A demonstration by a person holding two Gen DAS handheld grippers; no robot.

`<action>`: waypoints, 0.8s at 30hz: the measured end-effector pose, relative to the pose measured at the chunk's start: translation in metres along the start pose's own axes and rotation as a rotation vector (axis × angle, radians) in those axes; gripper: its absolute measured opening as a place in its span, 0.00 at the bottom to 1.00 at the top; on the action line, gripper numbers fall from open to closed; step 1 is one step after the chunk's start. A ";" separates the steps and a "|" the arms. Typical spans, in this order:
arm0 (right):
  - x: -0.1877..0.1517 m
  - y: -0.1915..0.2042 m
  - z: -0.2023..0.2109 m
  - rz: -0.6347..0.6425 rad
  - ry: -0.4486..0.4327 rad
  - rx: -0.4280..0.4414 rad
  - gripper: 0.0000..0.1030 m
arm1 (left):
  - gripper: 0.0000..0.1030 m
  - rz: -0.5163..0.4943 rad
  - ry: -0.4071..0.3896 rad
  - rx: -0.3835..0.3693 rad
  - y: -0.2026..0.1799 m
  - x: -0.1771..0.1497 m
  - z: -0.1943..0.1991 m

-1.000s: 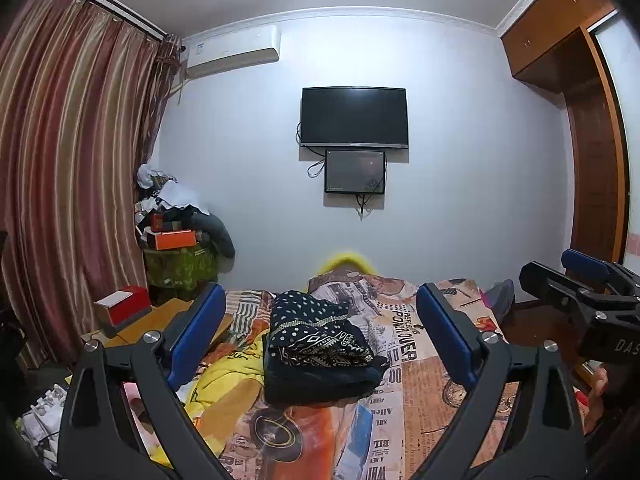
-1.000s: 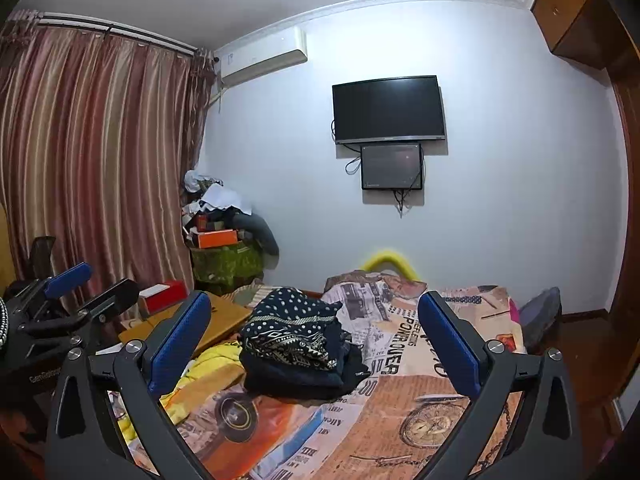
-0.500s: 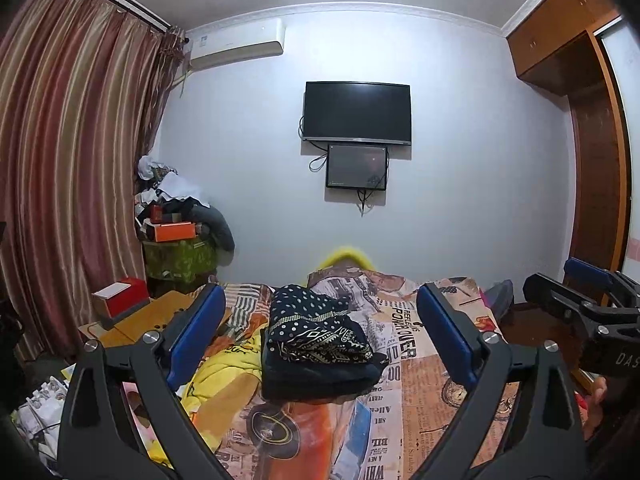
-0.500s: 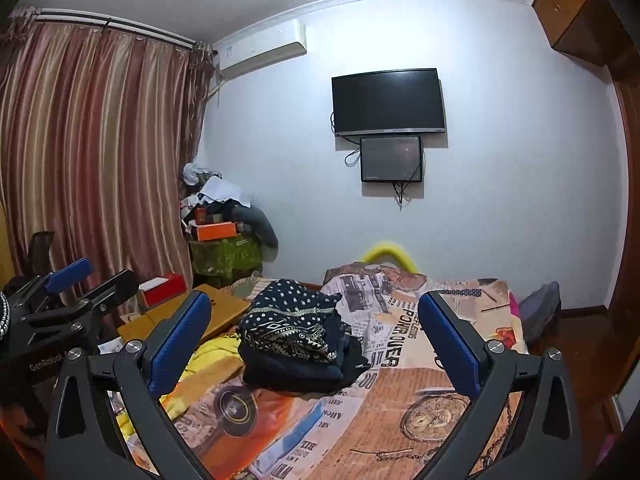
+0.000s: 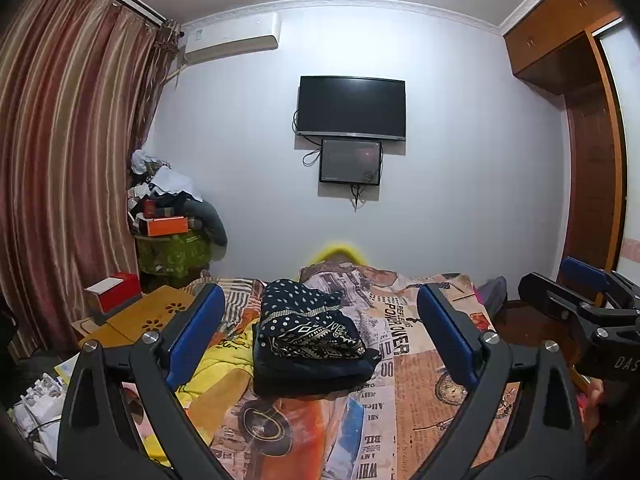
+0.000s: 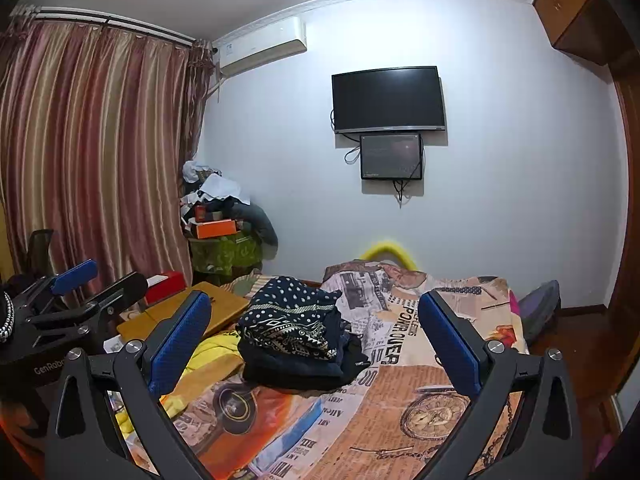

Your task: Fold large clothes

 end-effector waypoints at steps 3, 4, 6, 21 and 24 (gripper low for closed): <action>0.000 -0.002 0.001 -0.002 0.002 0.000 1.00 | 0.94 0.006 0.008 -0.021 0.000 -0.002 -0.002; 0.001 -0.003 0.001 -0.002 0.002 0.000 1.00 | 0.94 0.007 0.010 -0.020 0.000 -0.002 -0.002; 0.001 -0.003 0.000 -0.005 0.002 0.001 1.00 | 0.94 0.007 0.012 -0.021 0.001 -0.002 -0.003; 0.002 -0.008 0.001 -0.022 0.003 0.004 1.00 | 0.94 0.018 0.016 -0.031 0.001 -0.003 -0.004; 0.001 -0.009 0.002 -0.024 0.000 0.004 1.00 | 0.94 0.019 0.019 -0.031 0.000 -0.003 -0.004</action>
Point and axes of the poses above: each gripper's, at about its wrist camera, not at the fingertips, and z roughly against the way its jaws point, y to its left, x to its top, the point moved 10 cm from there along -z, roughly the way its jaws point, and after that the axes turned 14 degrees about -z, right-handed, at the moved point
